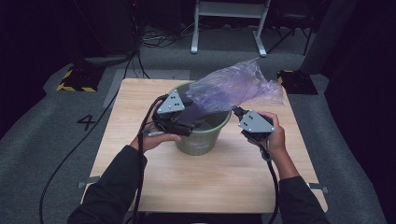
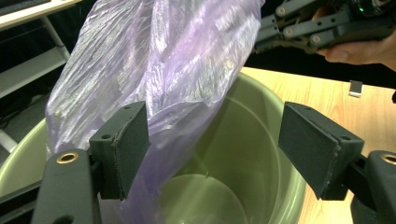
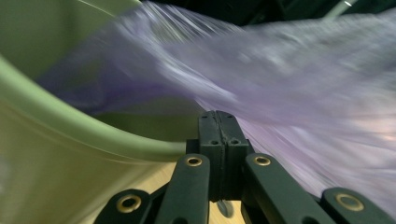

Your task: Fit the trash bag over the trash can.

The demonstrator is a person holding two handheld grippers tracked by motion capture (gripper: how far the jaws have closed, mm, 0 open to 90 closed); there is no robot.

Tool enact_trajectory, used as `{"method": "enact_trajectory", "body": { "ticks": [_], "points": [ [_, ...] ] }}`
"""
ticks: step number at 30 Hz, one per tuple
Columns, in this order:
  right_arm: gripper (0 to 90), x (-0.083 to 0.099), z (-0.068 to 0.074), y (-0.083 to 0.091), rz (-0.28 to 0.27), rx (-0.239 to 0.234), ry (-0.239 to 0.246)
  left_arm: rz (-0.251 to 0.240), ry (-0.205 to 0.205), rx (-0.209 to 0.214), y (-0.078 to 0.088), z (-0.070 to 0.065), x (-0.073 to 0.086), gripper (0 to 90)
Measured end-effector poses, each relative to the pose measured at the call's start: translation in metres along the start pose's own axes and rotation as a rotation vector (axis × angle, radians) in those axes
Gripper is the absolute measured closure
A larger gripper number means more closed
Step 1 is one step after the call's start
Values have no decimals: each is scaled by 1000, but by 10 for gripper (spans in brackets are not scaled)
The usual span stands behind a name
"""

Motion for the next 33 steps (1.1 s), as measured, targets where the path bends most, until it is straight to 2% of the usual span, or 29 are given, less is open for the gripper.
{"method": "enact_trajectory", "body": {
  "ticks": [4,5,8,9,10,12,13,14,16,17,19,21,22,23,26,27,29,31,33],
  "points": [
    [900,-8,5,4,-26,-30,8,15,-16,0,-7,-5,-2,240],
    [900,-13,8,7,-50,-46,5,35,-29,16,-13,-10,-2,239],
    [900,-19,10,12,-78,-52,-8,82,-68,-15,-24,-14,1,249],
    [900,-19,10,12,-78,-52,-8,82,-68,-15,-24,-14,1,273],
    [900,-20,12,15,-89,-53,-15,107,-77,-72,-30,-12,4,313],
    [873,-20,12,16,-100,-53,-26,118,-78,-76,-32,-11,5,450],
    [850,-20,13,19,-113,-57,-40,133,-78,-90,-35,-9,7,468],
    [829,-20,13,20,-123,-58,-56,141,-85,-99,-36,-8,8,542],
    [776,-18,12,23,-131,-57,-76,136,-94,-97,-36,-8,7,662],
    [727,-16,11,25,-136,-56,-82,138,-99,-131,-35,-5,7,742],
    [621,-13,6,28,-136,-33,-107,132,-100,-126,-33,-3,8,816],
    [516,-9,4,30,-135,-48,-128,113,-103,-124,-29,-1,7,895],
    [467,-6,1,31,-121,-38,-128,113,-103,-124,-29,-1,7,897],
    [432,-2,-1,32,-109,-30,-130,105,-95,-101,-25,0,8,897],
    [335,7,-9,32,-64,-14,-115,87,-85,-93,-20,3,8,896],
    [327,10,-10,31,-49,-26,-104,82,-72,-86,-18,4,8,888],
    [301,20,-14,27,14,-25,-65,69,-54,-75,-15,5,7,800],
    [279,27,-15,23,55,-24,-44,53,-44,-68,-12,5,6,723],
    [300,34,-19,17,100,8,-10,50,-45,-59,-10,4,6,650]
  ]
}}
Point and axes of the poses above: each handheld gripper's, and its own axes: y roughly backward along the jaws, x roughly out of its underside, z roughly to its left, the point moved 9 cm from there along -y, roughly forward along the jaws, and after that the axes turned 15 degrees about y, right-handed, at the moved point
